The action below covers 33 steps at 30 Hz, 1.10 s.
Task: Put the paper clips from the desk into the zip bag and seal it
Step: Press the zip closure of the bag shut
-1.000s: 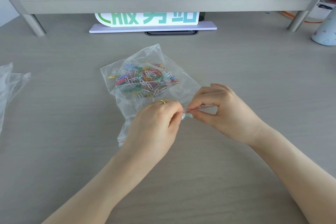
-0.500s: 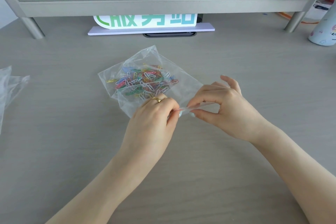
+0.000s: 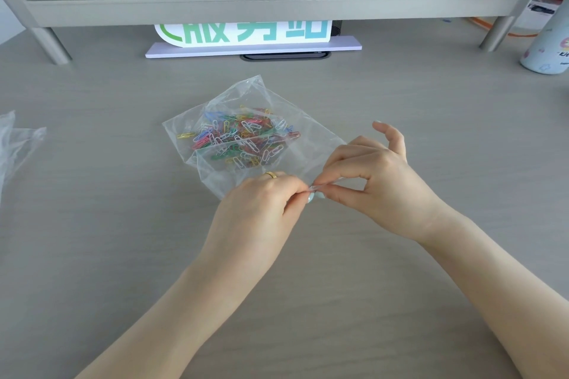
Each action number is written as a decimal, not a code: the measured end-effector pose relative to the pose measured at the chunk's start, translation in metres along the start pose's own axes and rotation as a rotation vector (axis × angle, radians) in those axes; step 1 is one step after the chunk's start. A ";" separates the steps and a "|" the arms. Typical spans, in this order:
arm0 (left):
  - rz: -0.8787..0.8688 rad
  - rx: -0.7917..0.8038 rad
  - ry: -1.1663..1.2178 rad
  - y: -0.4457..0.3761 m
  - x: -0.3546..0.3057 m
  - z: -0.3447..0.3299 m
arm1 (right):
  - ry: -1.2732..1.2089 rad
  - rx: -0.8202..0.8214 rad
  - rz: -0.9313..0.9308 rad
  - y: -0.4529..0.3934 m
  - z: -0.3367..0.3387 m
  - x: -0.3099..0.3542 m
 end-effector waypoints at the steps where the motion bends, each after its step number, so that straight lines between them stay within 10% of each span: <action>1: 0.003 0.008 0.005 0.000 0.000 -0.001 | 0.004 0.001 0.002 0.000 0.000 0.000; 33: 0.026 0.023 -0.072 0.001 0.000 0.002 | 0.050 0.027 0.039 0.001 -0.006 0.011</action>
Point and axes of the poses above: each hand's wrist, its own y-axis away from the middle knuckle, its own z-axis out of the back of the hand, x = y × z, the point moved 10 cm from there along -y, towards the middle knuckle, and after that the axes turned 2 degrees about x, right-handed, at the moved point
